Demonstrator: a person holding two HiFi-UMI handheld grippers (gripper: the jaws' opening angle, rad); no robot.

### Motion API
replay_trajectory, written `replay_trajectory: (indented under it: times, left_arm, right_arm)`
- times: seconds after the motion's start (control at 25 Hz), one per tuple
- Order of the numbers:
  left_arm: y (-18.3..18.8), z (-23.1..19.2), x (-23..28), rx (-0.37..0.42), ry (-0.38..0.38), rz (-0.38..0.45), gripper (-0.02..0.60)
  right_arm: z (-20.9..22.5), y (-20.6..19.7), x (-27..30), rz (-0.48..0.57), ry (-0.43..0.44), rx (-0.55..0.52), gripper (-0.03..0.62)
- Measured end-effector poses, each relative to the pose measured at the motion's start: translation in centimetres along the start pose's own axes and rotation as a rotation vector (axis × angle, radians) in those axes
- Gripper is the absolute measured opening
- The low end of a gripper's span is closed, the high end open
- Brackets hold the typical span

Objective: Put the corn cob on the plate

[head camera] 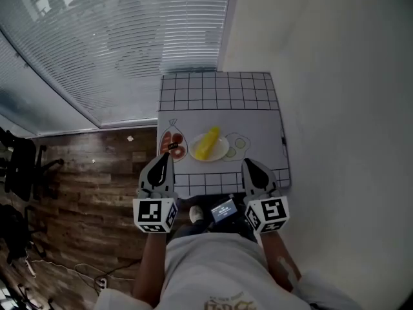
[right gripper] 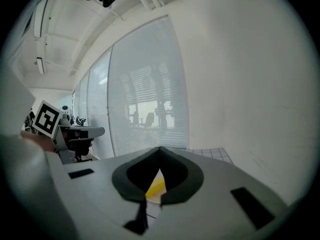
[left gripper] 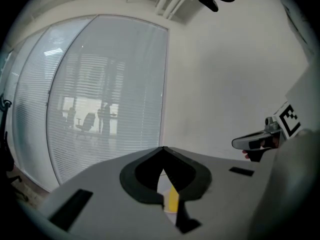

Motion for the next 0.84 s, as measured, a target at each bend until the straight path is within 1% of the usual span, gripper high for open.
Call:
replay_trajectory:
  times: [0.16,0.32,0.44,0.6,0.84]
  left_arm:
    - [0.7,1.3,-0.6,-0.018,0.007,0.033,0.008]
    - [1.2,2.9,-1.2,-0.024,0.009,0.039,0.008]
    - [1.3,3.6,-1.2,-0.017,0.007,0.043,0.008]
    - [0.9,4.2,-1.7,-0.006,0.015,0.037,0.008]
    - [0.6,4.5,-1.2,-0.005,0.013,0.027,0.008]
  right_arm:
    - [1.0,0.7,-0.9,0.040,0.012,-0.023,0.006]
    - [2.1,1.3,-1.9,0.061,0.026,-0.030,0.006]
    - [2.9,0.9,-2.4,0.060,0.017,-0.019,0.006]
    - [3.0,0.2,-2.9,0.058,0.037,0.000,0.006]
    - [3.2,0.2,-2.4,0.045,0.049,-0.001,0.006]
Point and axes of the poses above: the fingertips, and each gripper's own axes: x forward along the fingers, z to its right, y out of its top, the point moved 7 cm from there along -x, backward along the fingers, and after that the axes turned 14 degrees about -x, right-handed, at the moved point
